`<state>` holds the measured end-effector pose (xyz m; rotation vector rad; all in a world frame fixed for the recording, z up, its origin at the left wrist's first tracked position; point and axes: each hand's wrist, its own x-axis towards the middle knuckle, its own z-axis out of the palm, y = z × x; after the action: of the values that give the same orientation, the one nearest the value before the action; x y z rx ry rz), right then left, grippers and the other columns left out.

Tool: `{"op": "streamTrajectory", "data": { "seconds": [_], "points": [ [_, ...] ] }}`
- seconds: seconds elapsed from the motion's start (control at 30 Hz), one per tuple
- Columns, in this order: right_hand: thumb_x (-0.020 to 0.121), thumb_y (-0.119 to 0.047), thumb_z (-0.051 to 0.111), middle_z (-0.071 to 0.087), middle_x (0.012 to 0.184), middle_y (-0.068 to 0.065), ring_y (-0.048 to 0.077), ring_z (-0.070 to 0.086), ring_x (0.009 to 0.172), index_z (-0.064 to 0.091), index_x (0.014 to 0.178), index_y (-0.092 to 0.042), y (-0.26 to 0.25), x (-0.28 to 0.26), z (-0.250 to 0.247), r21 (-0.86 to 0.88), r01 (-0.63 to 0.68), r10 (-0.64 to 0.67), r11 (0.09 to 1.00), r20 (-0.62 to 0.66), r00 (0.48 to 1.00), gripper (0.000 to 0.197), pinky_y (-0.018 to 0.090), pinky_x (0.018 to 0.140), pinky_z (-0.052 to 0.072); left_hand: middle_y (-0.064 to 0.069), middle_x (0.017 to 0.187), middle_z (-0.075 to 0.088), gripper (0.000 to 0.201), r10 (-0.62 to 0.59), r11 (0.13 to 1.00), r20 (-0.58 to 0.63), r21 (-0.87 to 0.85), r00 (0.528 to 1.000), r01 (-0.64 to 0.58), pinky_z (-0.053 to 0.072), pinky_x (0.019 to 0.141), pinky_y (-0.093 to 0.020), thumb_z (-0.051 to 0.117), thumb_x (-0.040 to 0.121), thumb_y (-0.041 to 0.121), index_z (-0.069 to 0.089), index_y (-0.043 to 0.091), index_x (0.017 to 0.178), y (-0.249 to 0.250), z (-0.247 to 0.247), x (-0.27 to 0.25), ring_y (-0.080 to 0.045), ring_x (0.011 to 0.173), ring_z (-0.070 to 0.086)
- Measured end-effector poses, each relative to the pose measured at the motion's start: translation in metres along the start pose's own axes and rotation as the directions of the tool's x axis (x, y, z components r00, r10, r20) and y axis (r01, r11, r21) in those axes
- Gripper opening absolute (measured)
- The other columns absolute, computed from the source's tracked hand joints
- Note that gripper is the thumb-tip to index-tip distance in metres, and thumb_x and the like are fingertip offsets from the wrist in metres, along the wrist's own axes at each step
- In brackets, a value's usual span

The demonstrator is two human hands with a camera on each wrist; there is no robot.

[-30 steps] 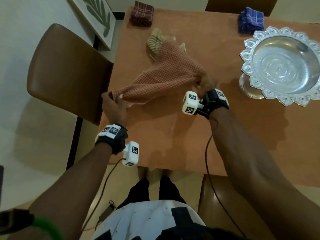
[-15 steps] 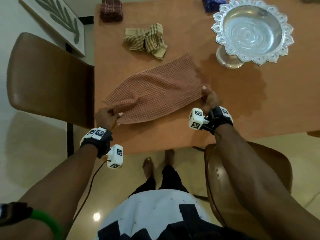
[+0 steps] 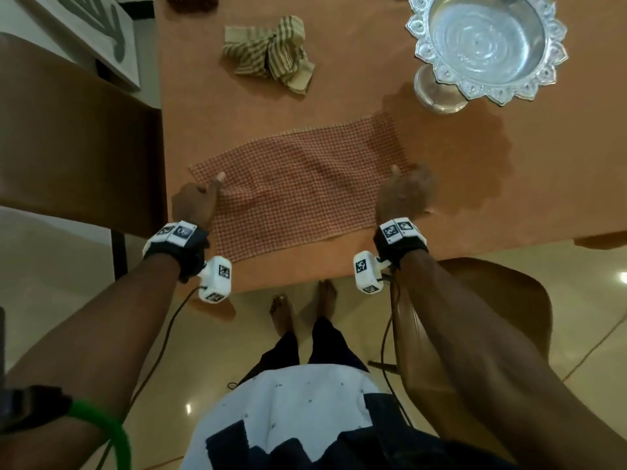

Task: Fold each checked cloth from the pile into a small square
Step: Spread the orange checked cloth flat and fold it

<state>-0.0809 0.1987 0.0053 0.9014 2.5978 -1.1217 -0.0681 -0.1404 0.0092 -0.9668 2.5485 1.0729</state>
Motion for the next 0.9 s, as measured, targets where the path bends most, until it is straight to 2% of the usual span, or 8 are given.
{"op": "streamTrajectory", "data": {
  "seconds": [0.03, 0.1, 0.17, 0.23, 0.4, 0.53, 0.7, 0.9],
  "points": [
    [0.097, -0.036, 0.05, 0.059, 0.113, 0.017, 0.033, 0.051, 0.124, 0.057, 0.111, -0.001, -0.009, 0.012, 0.008, -0.151, 0.147, -0.164, 0.977, -0.105, 0.981, 0.039, 0.043, 0.102, 0.037, -0.017, 0.09, 0.063, 0.068, -0.068, 0.997, -0.032, -0.038, 0.997, 0.067, 0.037, 0.068, -0.036, 0.051, 0.092, 0.065, 0.059, -0.003, 0.084, 0.011, 0.0, 0.004, -0.033, 0.085, 0.058],
    [0.095, -0.034, 0.056, 0.06, 0.123, 0.013, 0.03, 0.052, 0.116, 0.058, 0.122, -0.007, -0.041, 0.024, 0.018, -0.323, 0.361, -0.402, 0.875, -0.067, 0.913, 0.039, 0.042, 0.098, 0.036, -0.023, 0.098, 0.061, 0.071, -0.184, 0.98, -0.078, -0.091, 0.98, 0.177, 0.041, 0.075, -0.042, 0.057, 0.092, 0.06, 0.058, -0.011, 0.096, 0.025, 0.002, 0.013, -0.037, 0.096, 0.057],
    [0.097, -0.035, 0.052, 0.055, 0.133, 0.012, 0.031, 0.048, 0.122, 0.053, 0.131, -0.01, -0.062, 0.046, 0.028, -0.366, 0.454, -0.454, 0.813, 0.091, 0.886, 0.043, 0.045, 0.101, 0.033, -0.026, 0.133, 0.055, 0.082, -0.268, 0.958, -0.115, -0.14, 0.957, 0.252, 0.045, 0.092, -0.045, 0.067, 0.087, 0.056, 0.048, -0.011, 0.13, 0.033, 0.005, 0.02, -0.041, 0.121, 0.054],
    [0.1, -0.035, 0.047, 0.049, 0.142, 0.012, 0.034, 0.043, 0.13, 0.047, 0.138, -0.011, -0.066, 0.078, 0.034, -0.404, 0.459, -0.423, 0.791, 0.181, 0.888, 0.045, 0.05, 0.107, 0.031, -0.022, 0.146, 0.046, 0.095, -0.292, 0.948, -0.123, -0.166, 0.949, 0.27, 0.047, 0.101, -0.045, 0.077, 0.079, 0.051, 0.037, -0.005, 0.144, 0.032, 0.006, 0.036, -0.04, 0.13, 0.049],
    [0.097, -0.024, 0.036, 0.036, 0.152, 0.015, 0.039, 0.038, 0.133, 0.042, 0.14, -0.013, -0.067, 0.138, 0.028, -0.444, 0.625, -0.515, 0.642, 0.354, 0.781, 0.044, 0.056, 0.105, 0.036, -0.022, 0.138, 0.053, 0.069, -0.189, 0.978, -0.159, -0.119, 0.969, 0.171, 0.046, 0.1, -0.043, 0.078, 0.083, 0.033, 0.048, -0.003, 0.133, 0.033, 0.009, 0.056, -0.039, 0.125, 0.053],
    [0.1, -0.02, 0.037, 0.051, 0.125, 0.022, 0.039, 0.051, 0.109, 0.053, 0.122, -0.008, -0.083, 0.161, 0.014, -0.5, 0.701, -0.582, 0.509, 0.4, 0.708, 0.029, 0.049, 0.096, 0.043, -0.02, 0.136, 0.056, 0.056, -0.198, 0.976, -0.213, -0.129, 0.957, 0.174, 0.045, 0.099, -0.038, 0.072, 0.089, 0.027, 0.047, 0.001, 0.132, 0.034, 0.007, 0.077, -0.036, 0.123, 0.054],
    [0.094, -0.011, 0.056, 0.055, 0.109, 0.026, 0.042, 0.058, 0.095, 0.063, 0.101, 0.003, -0.11, 0.177, 0.004, -0.577, 0.69, -0.573, 0.436, 0.413, 0.708, 0.017, 0.047, 0.077, 0.053, -0.014, 0.116, 0.07, 0.029, -0.026, 0.999, -0.273, 0.027, 0.962, 0.035, 0.047, 0.094, -0.032, 0.065, 0.092, 0.024, 0.068, 0.003, 0.112, 0.039, 0.001, 0.095, -0.028, 0.108, 0.065],
    [0.087, -0.002, 0.051, 0.056, 0.111, 0.026, 0.039, 0.056, 0.1, 0.057, 0.104, 0.001, -0.104, 0.176, 0.0, -0.62, 0.585, -0.619, 0.522, 0.196, 0.76, 0.018, 0.046, 0.085, 0.044, -0.014, 0.115, 0.071, 0.034, 0.03, 0.999, -0.275, 0.052, 0.961, -0.017, 0.052, 0.093, -0.031, 0.069, 0.088, 0.029, 0.071, 0.004, 0.112, 0.058, -0.009, 0.118, -0.028, 0.108, 0.067]
  ]
}}
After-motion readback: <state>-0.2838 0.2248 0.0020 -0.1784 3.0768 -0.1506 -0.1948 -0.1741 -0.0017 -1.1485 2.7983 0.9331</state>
